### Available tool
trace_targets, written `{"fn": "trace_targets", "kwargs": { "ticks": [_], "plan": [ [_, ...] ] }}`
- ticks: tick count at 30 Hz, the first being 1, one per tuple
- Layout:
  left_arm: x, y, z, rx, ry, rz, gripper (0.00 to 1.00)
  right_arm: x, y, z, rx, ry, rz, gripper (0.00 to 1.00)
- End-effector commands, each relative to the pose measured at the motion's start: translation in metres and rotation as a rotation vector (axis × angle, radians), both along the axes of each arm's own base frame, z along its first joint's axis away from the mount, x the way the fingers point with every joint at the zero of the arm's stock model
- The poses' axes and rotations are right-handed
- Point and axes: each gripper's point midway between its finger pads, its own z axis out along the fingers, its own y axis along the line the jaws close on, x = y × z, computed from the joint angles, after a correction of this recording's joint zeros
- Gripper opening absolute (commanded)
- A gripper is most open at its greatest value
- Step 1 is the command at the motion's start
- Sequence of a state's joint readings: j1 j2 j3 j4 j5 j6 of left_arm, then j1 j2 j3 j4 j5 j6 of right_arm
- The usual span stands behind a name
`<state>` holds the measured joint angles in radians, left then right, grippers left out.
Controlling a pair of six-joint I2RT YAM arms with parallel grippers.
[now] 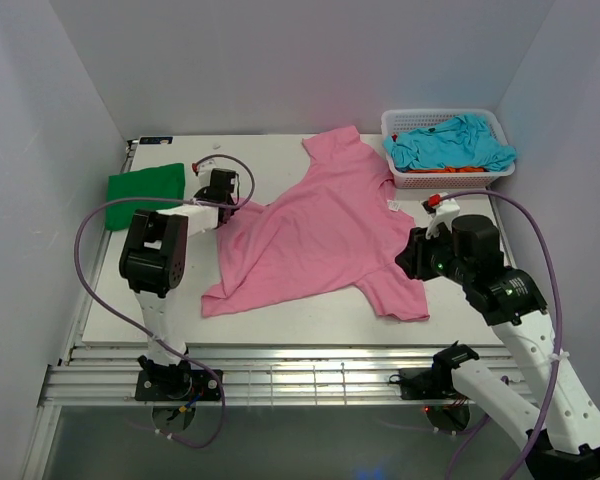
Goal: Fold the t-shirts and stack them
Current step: Flatten the tshirt out
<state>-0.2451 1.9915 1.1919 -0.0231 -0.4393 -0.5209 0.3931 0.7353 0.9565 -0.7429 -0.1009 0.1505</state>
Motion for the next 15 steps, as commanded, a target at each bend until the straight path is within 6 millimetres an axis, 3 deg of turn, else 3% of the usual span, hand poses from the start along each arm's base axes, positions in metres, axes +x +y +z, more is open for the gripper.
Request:
{"fn": "trace_targets", "kwargs": {
  "ticks": [1, 8, 15],
  "plan": [
    [0.008, 0.026, -0.006, -0.019, 0.047, 0.071, 0.0, 0.009, 0.007, 0.0, 0.013, -0.018, 0.012, 0.37],
    [0.041, 0.047, -0.01, -0.036, 0.047, 0.093, 0.0, 0.022, 0.015, -0.022, 0.011, 0.017, 0.025, 0.38],
    [0.065, 0.069, -0.021, -0.016, 0.062, 0.122, 0.0, 0.048, 0.027, -0.045, 0.0, 0.051, 0.025, 0.44]
  ]
}}
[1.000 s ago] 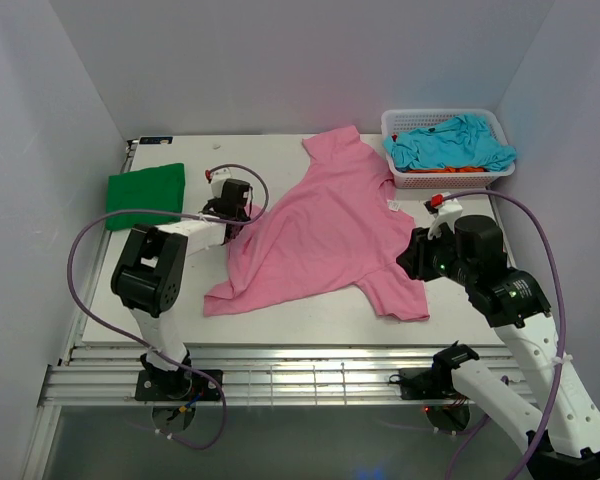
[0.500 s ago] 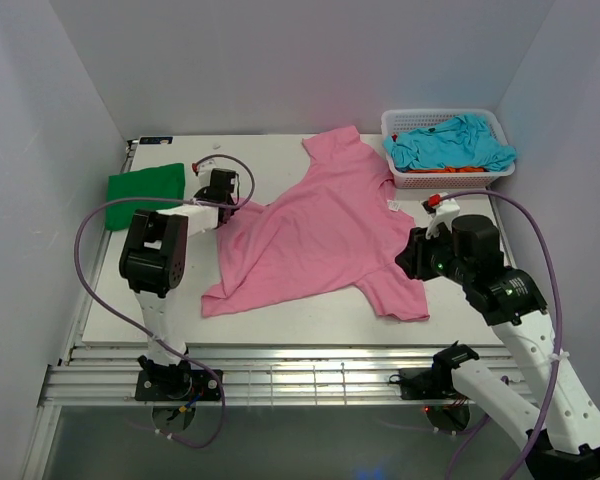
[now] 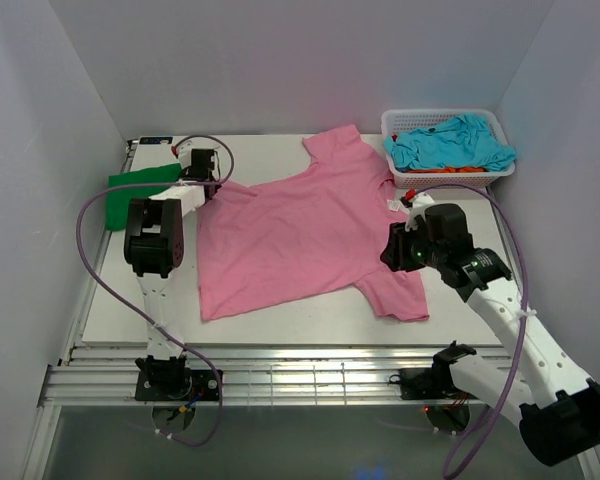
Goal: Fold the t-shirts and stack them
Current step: Flatten the tshirt out
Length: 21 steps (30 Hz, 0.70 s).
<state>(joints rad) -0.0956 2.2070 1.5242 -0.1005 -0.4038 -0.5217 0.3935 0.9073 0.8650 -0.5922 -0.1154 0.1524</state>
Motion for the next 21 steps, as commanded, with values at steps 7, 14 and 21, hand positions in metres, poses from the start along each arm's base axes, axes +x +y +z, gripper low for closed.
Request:
{"fn": "trace_targets", "kwargs": {
  "ticks": [7, 14, 21],
  "plan": [
    [0.005, 0.032, -0.023, 0.007, 0.097, 0.036, 0.0, 0.054, 0.022, 0.01, 0.019, -0.093, 0.001, 0.49],
    [0.008, 0.07, -0.02, -0.034, 0.101, 0.112, 0.0, 0.088, 0.03, 0.022, 0.0, -0.122, -0.012, 0.51],
    [0.032, 0.092, -0.007, -0.052, 0.073, 0.117, 0.0, 0.103, 0.031, 0.03, -0.008, -0.145, -0.035, 0.52]
  ]
}}
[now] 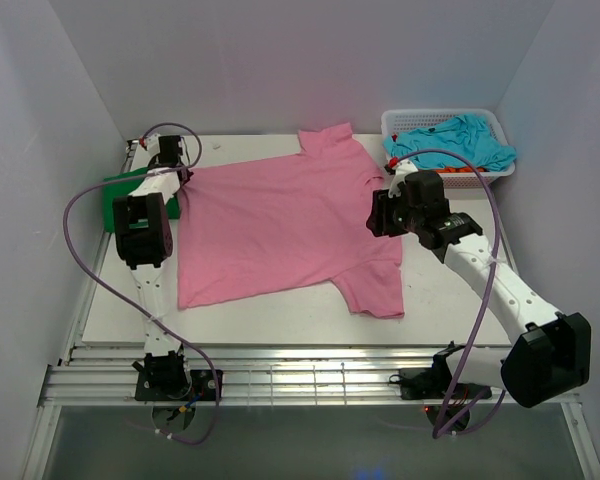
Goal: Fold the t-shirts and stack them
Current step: Flatten the tshirt out
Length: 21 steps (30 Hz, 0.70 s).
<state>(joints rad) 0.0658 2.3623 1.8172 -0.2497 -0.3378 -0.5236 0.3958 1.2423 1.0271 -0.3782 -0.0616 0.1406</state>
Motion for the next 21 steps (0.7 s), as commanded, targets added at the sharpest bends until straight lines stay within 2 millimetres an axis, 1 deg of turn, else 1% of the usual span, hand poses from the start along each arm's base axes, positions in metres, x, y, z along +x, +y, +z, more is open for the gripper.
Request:
{"fn": "trace_targets", "kwargs": {
  "ticks": [1, 2, 3, 5, 6, 7, 8, 9, 10, 11, 12, 13, 14, 15, 16, 17, 18, 19, 20, 21],
  "plan": [
    [-0.003, 0.011, -0.01, -0.018, 0.061, -0.004, 0.0, 0.015, 0.004, 0.025, 0.013, -0.088, -0.003, 0.52],
    [-0.002, 0.009, -0.014, -0.019, 0.068, -0.01, 0.0, 0.016, 0.003, 0.024, 0.009, -0.093, -0.008, 0.52],
    [0.004, 0.009, -0.009, -0.019, 0.054, -0.018, 0.0, 0.016, 0.002, 0.023, 0.004, -0.093, -0.013, 0.52],
    [0.007, 0.005, -0.008, -0.035, 0.047, -0.037, 0.0, 0.021, 0.0, 0.023, -0.005, -0.112, -0.03, 0.54],
    [0.008, 0.003, -0.007, -0.044, 0.041, -0.047, 0.0, 0.024, 0.001, 0.025, -0.006, -0.128, -0.024, 0.57],
    [0.01, -0.004, -0.006, -0.065, 0.034, -0.074, 0.0, 0.028, 0.002, 0.026, -0.006, -0.141, -0.022, 0.63],
    [0.015, -0.008, 0.005, -0.071, -0.003, -0.09, 0.0, 0.038, -0.001, 0.024, -0.029, -0.15, -0.048, 0.66],
    [0.016, -0.013, 0.011, -0.077, -0.019, -0.111, 0.0, 0.045, 0.001, 0.028, -0.028, -0.167, -0.05, 0.7],
    [0.013, -0.022, 0.009, -0.071, -0.016, -0.143, 0.0, 0.052, 0.003, 0.028, -0.033, -0.169, -0.055, 0.74],
    [0.016, -0.029, 0.017, -0.066, -0.045, -0.164, 0.0, 0.062, 0.006, 0.017, -0.051, -0.14, -0.057, 0.76],
    [0.018, -0.035, 0.034, -0.057, -0.076, -0.183, 0.01, 0.072, 0.011, 0.029, -0.04, -0.162, -0.055, 0.77],
    [0.015, -0.048, 0.034, -0.056, -0.072, -0.213, 0.1, 0.08, 0.014, 0.027, -0.043, -0.157, -0.055, 0.78],
    [0.015, -0.055, 0.041, -0.052, -0.085, -0.226, 0.13, 0.089, 0.019, 0.011, -0.056, -0.121, -0.046, 0.78],
    [0.014, -0.057, 0.056, -0.051, -0.108, -0.228, 0.14, 0.098, 0.025, 0.015, -0.047, -0.127, -0.039, 0.78],
    [0.012, -0.087, 0.059, -0.052, -0.11, -0.276, 0.2, 0.102, 0.027, 0.008, -0.053, -0.1, -0.037, 0.79],
    [0.011, -0.093, 0.065, -0.048, -0.12, -0.285, 0.22, 0.106, 0.029, -0.013, -0.071, -0.043, -0.04, 0.78],
    [0.01, -0.11, 0.073, -0.049, -0.133, -0.315, 0.26, 0.107, 0.03, -0.018, -0.073, -0.018, -0.046, 0.75],
    [0.01, -0.119, 0.09, -0.041, -0.166, -0.331, 0.26, 0.103, 0.03, -0.031, -0.078, 0.023, -0.057, 0.72],
    [0.006, -0.125, 0.092, -0.03, -0.17, -0.344, 0.34, 0.102, 0.027, -0.041, -0.087, 0.042, -0.073, 0.69],
    [0.005, -0.133, 0.099, -0.025, -0.184, -0.356, 0.34, 0.099, 0.025, -0.047, -0.089, 0.055, -0.081, 0.63]
  ]
}}
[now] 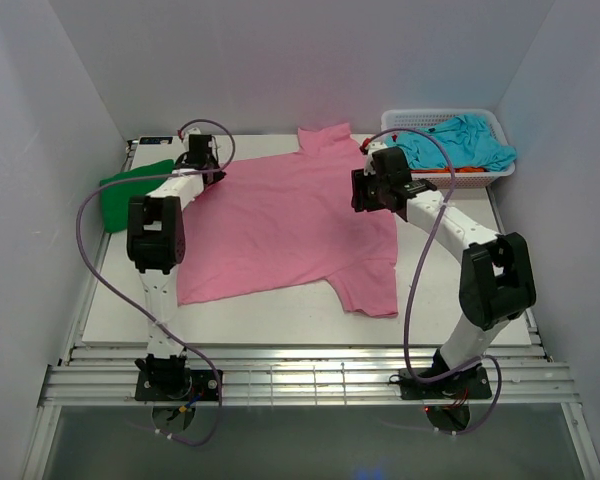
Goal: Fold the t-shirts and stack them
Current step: Flatten the tshirt out
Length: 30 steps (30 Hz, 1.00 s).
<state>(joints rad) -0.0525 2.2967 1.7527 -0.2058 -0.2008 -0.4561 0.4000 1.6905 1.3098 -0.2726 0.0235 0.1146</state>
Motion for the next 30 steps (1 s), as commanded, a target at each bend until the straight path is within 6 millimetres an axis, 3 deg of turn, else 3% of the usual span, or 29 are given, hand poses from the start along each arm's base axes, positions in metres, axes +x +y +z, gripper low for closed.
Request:
{"fn": "trace_targets", "kwargs": {
  "ticks": [1, 2, 4, 5, 7, 8, 9, 10, 12, 13, 14, 16, 18, 19, 22, 23, 25, 30],
  "plan": [
    [0.0, -0.057, 0.102, -0.003, -0.196, -0.117, 0.33, -0.011, -0.007, -0.021, -0.01, 0.057, -0.049, 0.44],
    [-0.005, -0.063, 0.102, -0.005, -0.193, -0.125, 0.31, -0.016, -0.008, -0.023, 0.001, 0.064, -0.062, 0.32],
    [-0.015, -0.084, 0.111, -0.005, -0.207, -0.149, 0.09, -0.029, -0.008, -0.032, 0.01, 0.09, -0.062, 0.08],
    [-0.021, -0.09, 0.125, -0.01, -0.225, -0.147, 0.0, -0.041, -0.01, -0.041, 0.013, 0.119, -0.062, 0.08],
    [-0.037, -0.103, 0.119, -0.027, -0.206, -0.156, 0.0, -0.057, -0.006, -0.049, 0.004, 0.145, -0.047, 0.08],
    [-0.045, -0.106, 0.131, -0.043, -0.223, -0.159, 0.0, -0.067, -0.011, -0.058, -0.019, 0.162, -0.059, 0.08],
    [-0.058, -0.11, 0.117, -0.049, -0.188, -0.168, 0.0, -0.076, -0.008, -0.064, -0.03, 0.178, -0.059, 0.08],
    [-0.065, -0.115, 0.116, -0.064, -0.185, -0.17, 0.0, -0.081, -0.01, -0.069, -0.045, 0.191, -0.065, 0.08],
    [-0.08, -0.12, 0.127, -0.088, -0.2, -0.182, 0.0, -0.098, -0.011, -0.087, -0.068, 0.236, -0.071, 0.08],
    [-0.091, -0.119, 0.114, -0.092, -0.169, -0.18, 0.0, -0.102, -0.01, -0.092, -0.071, 0.246, -0.069, 0.08],
    [-0.098, -0.119, 0.124, -0.1, -0.187, -0.182, 0.0, -0.109, -0.01, -0.102, -0.078, 0.268, -0.071, 0.08],
    [-0.113, -0.118, 0.116, -0.104, -0.169, -0.184, 0.0, -0.114, -0.009, -0.111, -0.088, 0.283, -0.072, 0.08],
    [-0.123, -0.116, 0.13, -0.109, -0.195, -0.19, 0.0, -0.119, -0.009, -0.12, -0.102, 0.296, -0.078, 0.08],
    [-0.131, -0.114, 0.124, -0.106, -0.182, -0.189, 0.0, -0.121, -0.009, -0.125, -0.111, 0.31, -0.081, 0.08],
    [-0.144, -0.11, 0.137, -0.115, -0.211, -0.186, 0.0, -0.131, -0.009, -0.136, -0.135, 0.344, -0.082, 0.08],
    [-0.15, -0.108, 0.132, -0.114, -0.204, -0.186, 0.0, -0.135, -0.01, -0.138, -0.15, 0.352, -0.089, 0.08],
    [-0.156, -0.106, 0.144, -0.119, -0.234, -0.184, 0.0, -0.149, -0.01, -0.144, -0.178, 0.369, -0.082, 0.08],
    [-0.165, -0.099, 0.145, -0.1, -0.239, -0.173, 0.0, -0.181, -0.015, -0.155, -0.227, 0.406, -0.115, 0.08]
  ]
}}
